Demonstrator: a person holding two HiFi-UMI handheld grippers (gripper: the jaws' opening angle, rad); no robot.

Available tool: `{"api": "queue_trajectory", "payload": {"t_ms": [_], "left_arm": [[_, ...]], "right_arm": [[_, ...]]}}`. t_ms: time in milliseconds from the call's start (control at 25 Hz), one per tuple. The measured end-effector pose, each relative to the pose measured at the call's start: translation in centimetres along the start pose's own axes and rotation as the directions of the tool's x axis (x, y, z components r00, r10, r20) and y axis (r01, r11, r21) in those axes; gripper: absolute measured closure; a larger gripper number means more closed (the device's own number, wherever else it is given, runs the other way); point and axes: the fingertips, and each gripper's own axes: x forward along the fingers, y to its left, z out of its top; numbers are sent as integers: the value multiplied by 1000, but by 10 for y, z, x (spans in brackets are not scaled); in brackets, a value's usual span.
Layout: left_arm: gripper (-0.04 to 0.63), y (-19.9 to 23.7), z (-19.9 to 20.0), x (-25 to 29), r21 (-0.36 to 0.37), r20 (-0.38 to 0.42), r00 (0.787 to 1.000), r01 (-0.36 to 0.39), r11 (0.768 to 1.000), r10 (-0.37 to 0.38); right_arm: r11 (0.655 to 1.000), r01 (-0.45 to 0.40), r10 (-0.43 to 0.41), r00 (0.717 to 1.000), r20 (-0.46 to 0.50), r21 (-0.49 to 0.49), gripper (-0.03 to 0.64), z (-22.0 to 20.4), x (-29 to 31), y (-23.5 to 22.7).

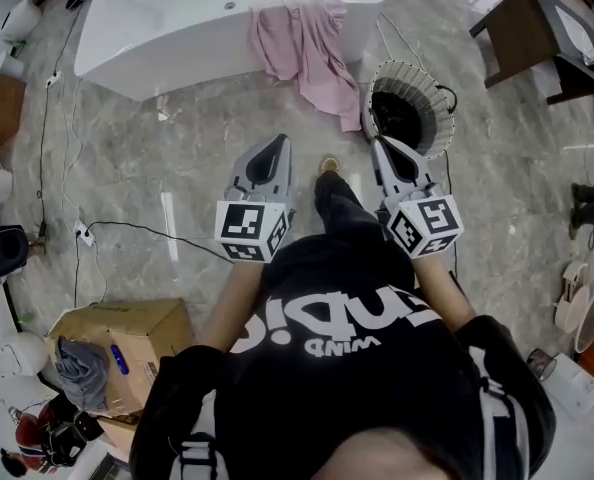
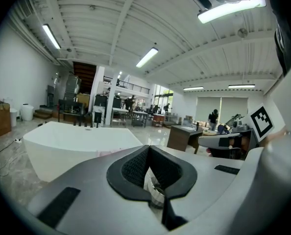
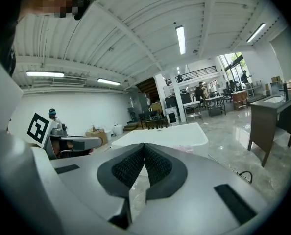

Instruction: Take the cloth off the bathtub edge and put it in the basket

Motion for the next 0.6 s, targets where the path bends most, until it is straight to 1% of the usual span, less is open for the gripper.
{"api": "queue_trajectory", "payload": {"t_ms": [200,360,600], "left_arm": [[581,22,34,66,3,-10,1000,-8,1000,8],[581,40,60,118,11,-6,1000,-30,999,30],[581,63,83,179,1,-5,997,-73,997,73]], "right_arm": [[1000,-15,15,1000,14,0,606,40,55,-51],[999,-37,37,999,29,-1,606,69,98,-90],[998,-65,64,998,18,4,606,92,150,-139]]}}
